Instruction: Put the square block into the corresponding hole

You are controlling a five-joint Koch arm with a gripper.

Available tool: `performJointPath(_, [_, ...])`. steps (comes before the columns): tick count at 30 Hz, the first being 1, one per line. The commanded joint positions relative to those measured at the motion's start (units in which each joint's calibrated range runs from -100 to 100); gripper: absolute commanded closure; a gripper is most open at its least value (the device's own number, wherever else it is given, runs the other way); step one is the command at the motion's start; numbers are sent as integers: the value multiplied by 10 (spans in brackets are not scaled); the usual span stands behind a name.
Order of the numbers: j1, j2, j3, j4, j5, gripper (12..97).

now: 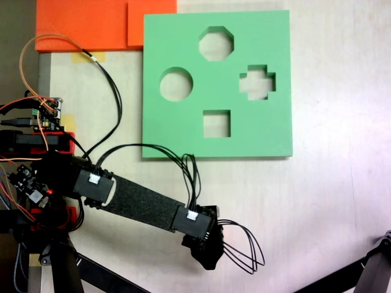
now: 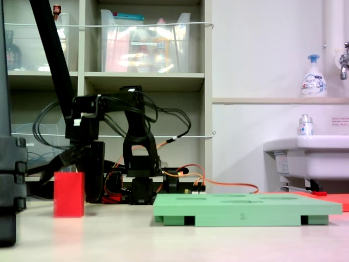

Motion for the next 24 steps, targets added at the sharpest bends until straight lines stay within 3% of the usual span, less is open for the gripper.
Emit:
performJointPath(1, [0, -10, 23, -6, -1, 609])
performJointPath(13, [-18, -54, -36, -58, 10, 815])
performJointPath(24, [-19, -128, -50, -86, 13, 813])
